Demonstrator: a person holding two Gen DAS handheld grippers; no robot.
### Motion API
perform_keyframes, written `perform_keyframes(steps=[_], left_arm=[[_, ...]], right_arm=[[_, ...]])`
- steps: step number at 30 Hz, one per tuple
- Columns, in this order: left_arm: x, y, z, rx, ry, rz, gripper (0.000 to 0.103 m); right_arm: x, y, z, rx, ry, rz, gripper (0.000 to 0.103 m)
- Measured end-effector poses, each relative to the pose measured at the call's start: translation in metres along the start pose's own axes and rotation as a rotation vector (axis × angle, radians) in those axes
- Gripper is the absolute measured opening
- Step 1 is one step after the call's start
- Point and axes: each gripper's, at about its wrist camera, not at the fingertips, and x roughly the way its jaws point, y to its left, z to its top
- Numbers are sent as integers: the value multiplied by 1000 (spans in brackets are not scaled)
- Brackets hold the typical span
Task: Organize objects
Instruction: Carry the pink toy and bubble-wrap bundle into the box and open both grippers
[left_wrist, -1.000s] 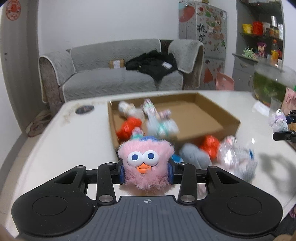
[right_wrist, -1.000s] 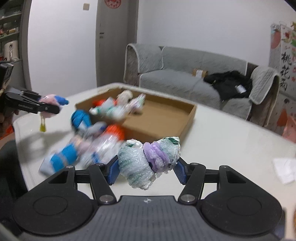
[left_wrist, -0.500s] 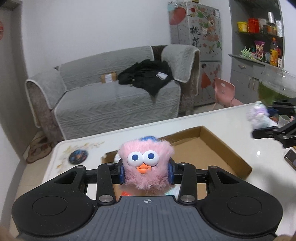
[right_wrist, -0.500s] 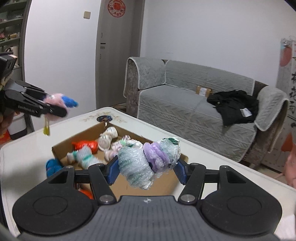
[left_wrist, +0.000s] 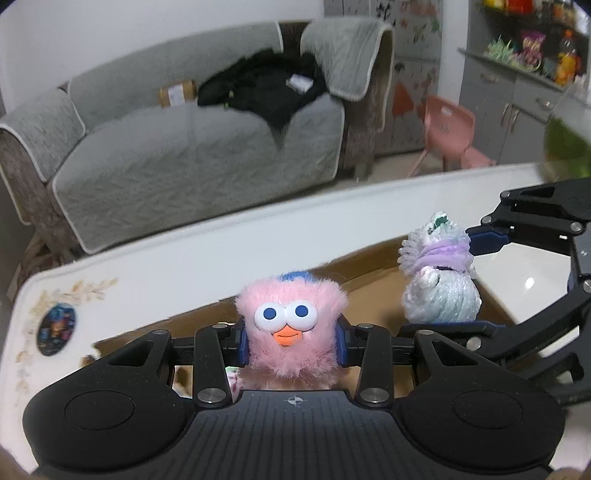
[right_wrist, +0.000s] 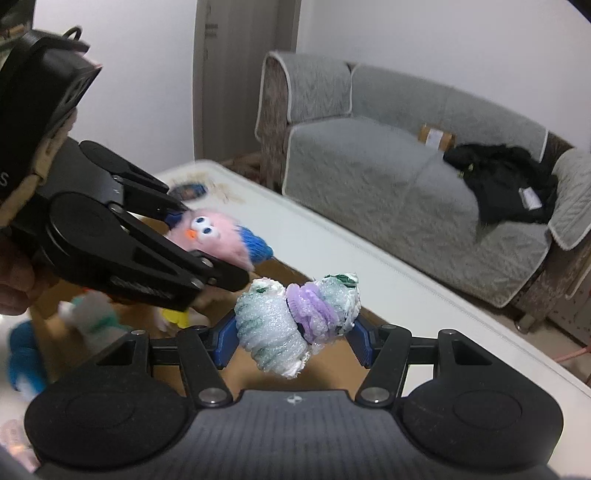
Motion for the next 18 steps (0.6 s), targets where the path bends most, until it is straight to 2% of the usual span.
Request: perform_keyframes(steps=[4, 9, 13, 18], left_arm=[[20, 5, -4, 19, 43, 24, 47], [31, 7, -11, 101, 88, 89, 48], [33, 15, -14, 94, 99, 100, 53], [34, 18, -14, 70, 106, 111, 55]], right_arm=[[24, 1, -1, -41, 61, 1, 57], [48, 11, 5, -113, 119, 20, 57], [53, 19, 10, -184, 151, 30, 57], [57, 15, 11, -193, 185, 56, 57]])
